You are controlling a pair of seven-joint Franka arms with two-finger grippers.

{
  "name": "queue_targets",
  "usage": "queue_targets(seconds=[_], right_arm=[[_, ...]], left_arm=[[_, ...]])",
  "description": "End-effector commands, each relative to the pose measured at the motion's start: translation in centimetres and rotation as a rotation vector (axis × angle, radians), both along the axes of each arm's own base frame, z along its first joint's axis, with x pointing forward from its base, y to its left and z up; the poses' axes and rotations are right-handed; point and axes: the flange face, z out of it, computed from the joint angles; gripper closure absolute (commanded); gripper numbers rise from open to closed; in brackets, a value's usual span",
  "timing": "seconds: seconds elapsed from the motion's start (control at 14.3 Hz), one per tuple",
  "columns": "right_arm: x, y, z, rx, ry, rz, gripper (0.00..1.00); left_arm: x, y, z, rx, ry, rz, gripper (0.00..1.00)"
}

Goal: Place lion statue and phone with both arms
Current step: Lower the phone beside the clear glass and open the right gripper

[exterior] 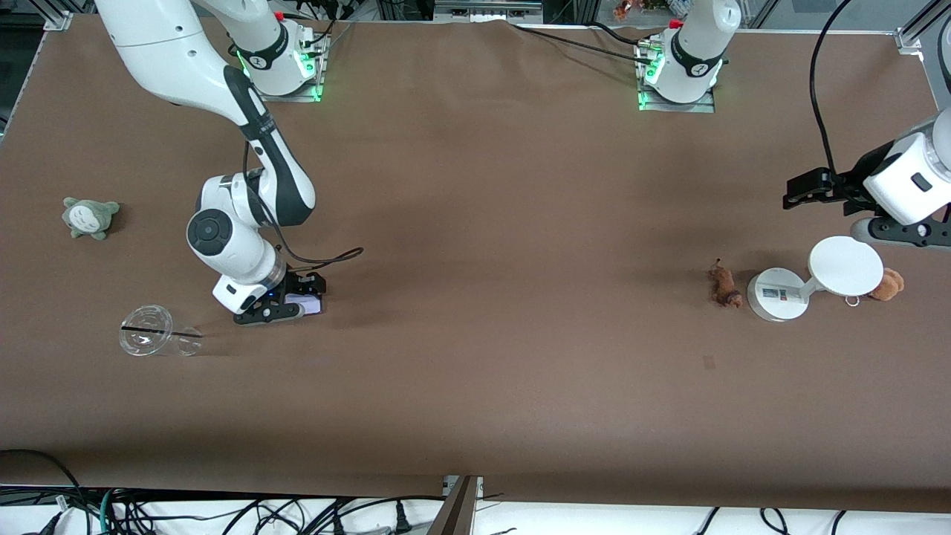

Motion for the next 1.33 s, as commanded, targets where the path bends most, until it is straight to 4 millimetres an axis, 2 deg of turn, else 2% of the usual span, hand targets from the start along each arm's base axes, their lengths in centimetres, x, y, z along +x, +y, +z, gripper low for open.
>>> queue_targets(seconds=[0.0, 0.14, 0.42, 0.56, 0.63, 0.77, 0.91, 1.05, 1.19, 1.26], right_arm=[[-1.0, -0.4, 0.7, 0.014, 0.012, -0.021, 0.12], [-1.0, -0.7, 1.4, 0.014, 0.008, -0.02, 0.12], [-1.3, -1.7, 4.9, 0.007, 0.069, -0.032, 0.12], [-1.3, -1.7, 5.0, 0.007, 0.07, -0.03, 0.12], [-1.2, -1.5, 5.1, 0.008, 0.069, -0.026, 0.12], [-0.9, -1.4, 5.5, 0.009, 0.058, -0.012, 0.12], [-0.7, -1.4, 5.8, 0.01, 0.052, -0.009, 0.12], [-0.6, -1.3, 6.5, 0.013, 0.044, -0.005, 0.12], [-1.0, -1.3, 8.9, 0.019, 0.057, -0.015, 0.09], [-1.4, -1.3, 11.0, 0.026, 0.067, -0.023, 0.06]], left_arm=[[0.1, -1.0, 0.8, -0.09, -0.003, -0.011, 0.0], [0.1, -1.4, 0.7, -0.102, 0.002, -0.008, 0.0], [0.0, -1.4, 0.0, -0.086, 0.019, -0.015, 0.0], [-0.1, -1.4, -0.1, -0.023, 0.021, -0.029, 0.0], [0.1, -1.2, 0.5, -0.004, 0.001, -0.029, 0.0], [0.6, -0.2, 0.0, -0.011, -0.007, -0.006, 0.0], [1.0, -0.4, -0.4, -0.003, -0.022, -0.01, 0.0], [1.1, 0.5, -0.3, -0.01, -0.024, 0.008, 0.0], [1.1, 1.0, -0.4, -0.013, -0.022, 0.016, 0.0], [1.2, 0.7, -0.6, -0.002, -0.019, 0.009, 0.0]])
